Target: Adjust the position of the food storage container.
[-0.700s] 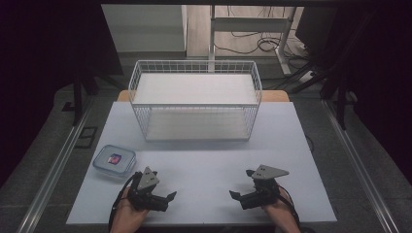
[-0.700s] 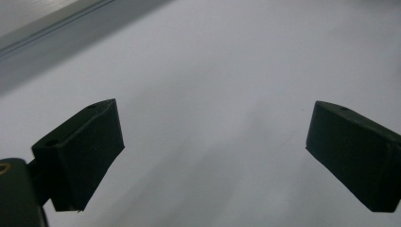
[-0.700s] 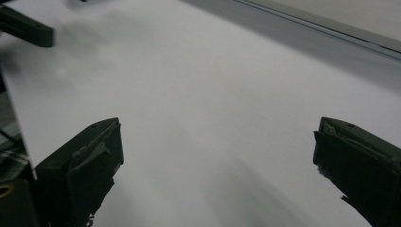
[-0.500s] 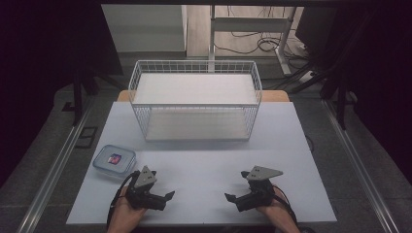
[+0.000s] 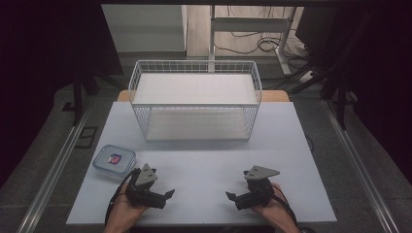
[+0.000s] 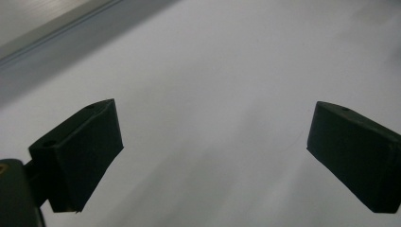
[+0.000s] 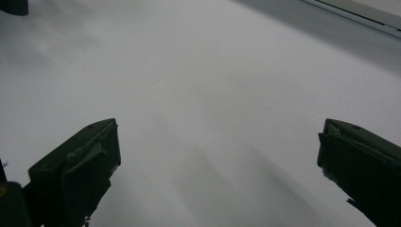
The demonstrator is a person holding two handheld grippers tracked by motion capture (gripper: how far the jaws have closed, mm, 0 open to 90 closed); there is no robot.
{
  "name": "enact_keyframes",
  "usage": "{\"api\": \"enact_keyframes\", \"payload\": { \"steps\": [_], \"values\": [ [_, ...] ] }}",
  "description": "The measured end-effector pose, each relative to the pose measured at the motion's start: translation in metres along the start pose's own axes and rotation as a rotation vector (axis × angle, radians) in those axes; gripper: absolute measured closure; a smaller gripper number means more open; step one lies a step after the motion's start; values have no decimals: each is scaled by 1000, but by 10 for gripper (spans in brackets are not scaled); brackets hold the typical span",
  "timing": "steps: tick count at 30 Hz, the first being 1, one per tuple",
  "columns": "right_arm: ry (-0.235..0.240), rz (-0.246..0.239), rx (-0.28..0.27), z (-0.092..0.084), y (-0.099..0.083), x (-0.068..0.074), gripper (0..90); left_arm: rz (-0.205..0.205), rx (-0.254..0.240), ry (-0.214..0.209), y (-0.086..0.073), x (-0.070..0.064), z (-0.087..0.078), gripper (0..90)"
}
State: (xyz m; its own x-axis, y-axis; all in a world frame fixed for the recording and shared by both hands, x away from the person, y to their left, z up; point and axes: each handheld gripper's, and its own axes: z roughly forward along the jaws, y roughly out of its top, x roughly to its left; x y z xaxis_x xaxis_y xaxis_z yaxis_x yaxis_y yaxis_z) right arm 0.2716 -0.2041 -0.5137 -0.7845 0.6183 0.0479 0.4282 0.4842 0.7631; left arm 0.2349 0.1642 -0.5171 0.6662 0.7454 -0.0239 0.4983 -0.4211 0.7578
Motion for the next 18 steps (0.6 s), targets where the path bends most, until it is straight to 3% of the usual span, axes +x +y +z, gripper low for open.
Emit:
{"api": "enact_keyframes", "payload": {
  "steps": [4,6,9,13,14,18],
  "values": [
    [-7,6,-7,-1,1,-1,1,-4,-8,-5,3,7,-4,51],
    [-8,9,-8,-1,1,-1,1,4,-5,4,5,11,-6,117],
    [-10,10,-9,-1,2,0,1,23,6,59,9,21,-13,242],
    [-3,20,-10,0,3,0,3,-21,5,72,10,34,-18,463],
    [3,25,-9,0,4,0,4,-34,4,81,11,39,-19,463],
    [17,38,8,1,5,2,13,-108,-2,89,11,66,-28,679]
  ]
}}
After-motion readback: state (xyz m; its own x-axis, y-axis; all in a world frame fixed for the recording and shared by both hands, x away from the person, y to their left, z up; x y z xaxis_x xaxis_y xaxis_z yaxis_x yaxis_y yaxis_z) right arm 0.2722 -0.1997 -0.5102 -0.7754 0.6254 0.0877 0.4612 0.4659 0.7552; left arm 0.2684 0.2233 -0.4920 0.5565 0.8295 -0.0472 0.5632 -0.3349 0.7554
